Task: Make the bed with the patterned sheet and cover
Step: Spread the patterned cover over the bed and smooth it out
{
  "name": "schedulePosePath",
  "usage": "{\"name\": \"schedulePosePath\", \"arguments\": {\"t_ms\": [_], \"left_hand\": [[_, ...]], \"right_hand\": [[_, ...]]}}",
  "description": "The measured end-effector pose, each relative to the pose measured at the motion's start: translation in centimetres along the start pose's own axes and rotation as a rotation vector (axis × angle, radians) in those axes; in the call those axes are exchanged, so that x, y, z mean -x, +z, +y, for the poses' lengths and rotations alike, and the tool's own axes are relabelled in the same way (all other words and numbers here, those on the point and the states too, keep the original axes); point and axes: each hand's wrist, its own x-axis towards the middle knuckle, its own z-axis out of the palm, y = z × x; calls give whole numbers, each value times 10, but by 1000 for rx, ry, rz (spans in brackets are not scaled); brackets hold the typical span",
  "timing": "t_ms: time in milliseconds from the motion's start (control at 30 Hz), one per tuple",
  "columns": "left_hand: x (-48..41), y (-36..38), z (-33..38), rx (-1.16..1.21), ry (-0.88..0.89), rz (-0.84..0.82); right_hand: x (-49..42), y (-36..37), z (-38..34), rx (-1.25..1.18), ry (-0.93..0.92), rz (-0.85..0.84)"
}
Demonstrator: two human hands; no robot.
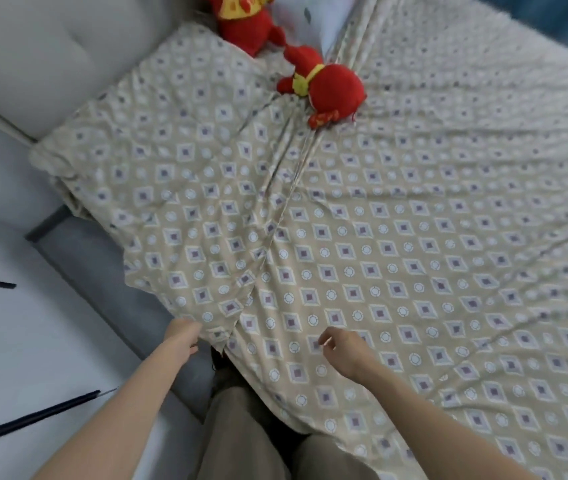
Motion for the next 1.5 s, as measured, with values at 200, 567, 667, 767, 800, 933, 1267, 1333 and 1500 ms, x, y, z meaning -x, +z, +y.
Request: {"name": "schedulePosePath", "arguments": {"t_ms": [200, 567, 667, 767, 800, 933, 1267, 1333, 1500], "left_hand": [[-31, -59, 38, -97, 128, -10], [-155, -96, 146, -516, 438, -24], [-192, -91, 167, -621, 486, -94], [-218, -83, 180, -720, 488, -123], [-226, -79, 182, -769, 495, -98], [-238, -75, 188, -958, 601, 88], [-256, -89, 202, -1060, 589, 93], [-255, -89, 198, -1103, 540, 30], [-257, -109, 183, -1160, 390, -159]], "right_hand": [[-31, -25, -65, -128, 32, 14], [-160, -19, -171, -513, 353, 107], [-205, -12, -185, -665, 455, 132], [-239, -8, -195, -750, 585, 317], [-248, -7, -196, -740, 641, 405], [-282, 7, -169, -671, 764, 409], [-239, 11, -137, -906, 705, 427], [-240, 14, -138, -926, 689, 423], [-212, 57, -150, -1170, 624, 117]]}}
